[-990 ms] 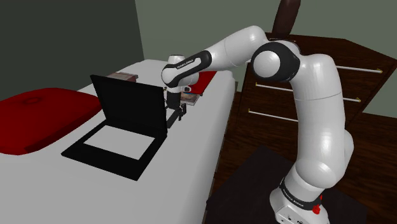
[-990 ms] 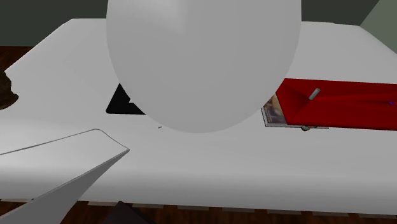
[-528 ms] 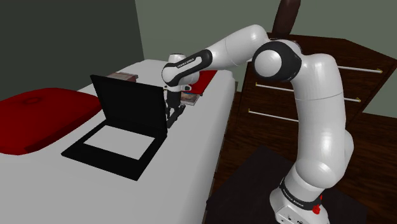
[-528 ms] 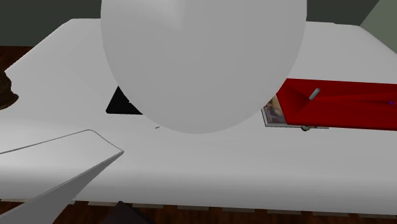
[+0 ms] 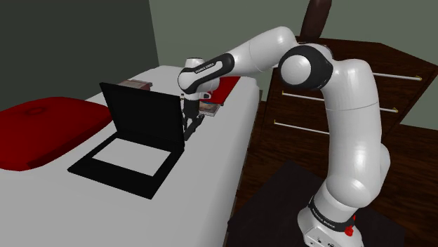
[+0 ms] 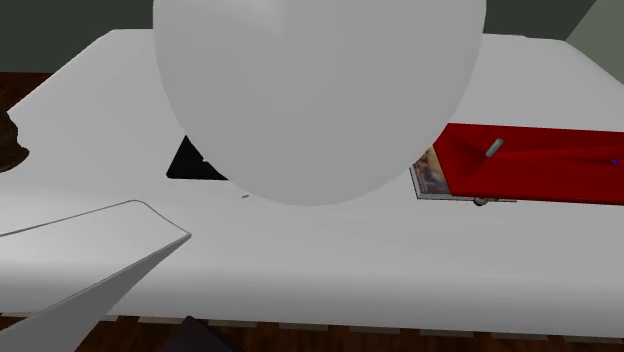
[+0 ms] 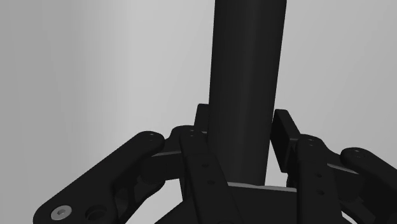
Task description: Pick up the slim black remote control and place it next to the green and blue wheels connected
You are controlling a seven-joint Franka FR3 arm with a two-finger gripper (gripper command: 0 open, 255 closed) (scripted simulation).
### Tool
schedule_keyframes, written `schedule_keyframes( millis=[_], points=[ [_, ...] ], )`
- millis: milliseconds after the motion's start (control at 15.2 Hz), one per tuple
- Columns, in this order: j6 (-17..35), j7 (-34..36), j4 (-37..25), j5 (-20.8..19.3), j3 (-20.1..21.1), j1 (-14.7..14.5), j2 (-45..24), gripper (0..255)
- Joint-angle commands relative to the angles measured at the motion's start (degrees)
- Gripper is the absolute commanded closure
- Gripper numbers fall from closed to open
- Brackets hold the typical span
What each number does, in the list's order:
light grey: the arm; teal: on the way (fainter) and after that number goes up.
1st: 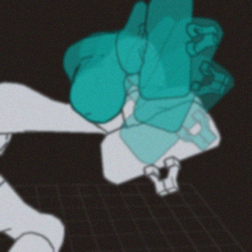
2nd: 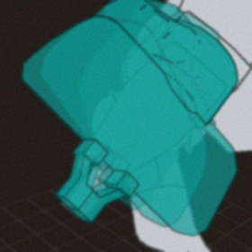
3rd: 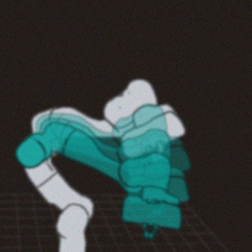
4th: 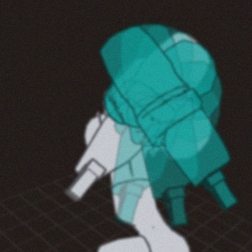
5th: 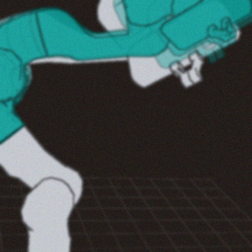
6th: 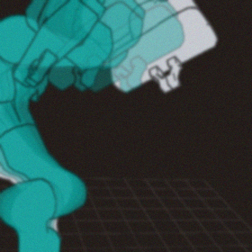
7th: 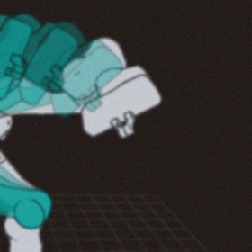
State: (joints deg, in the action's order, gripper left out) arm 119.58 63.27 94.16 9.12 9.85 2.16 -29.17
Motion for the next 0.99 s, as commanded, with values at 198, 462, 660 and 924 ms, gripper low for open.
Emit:
schedule_keyframes(
  millis=[198,462,660,924],
  points=[
    [-3.0,0.5,-1.3,0.0,0.1,0.1,1.7,255],
    [-5.5,0.9,-2.6,0.0,0.1,0.2,2.9,255],
    [-7.4,1.2,-3.8,0.0,0.1,0.2,3.6,255],
    [-10.0,1.7,-5.6,0.0,0.2,0.3,4.5,255]
  ],
)
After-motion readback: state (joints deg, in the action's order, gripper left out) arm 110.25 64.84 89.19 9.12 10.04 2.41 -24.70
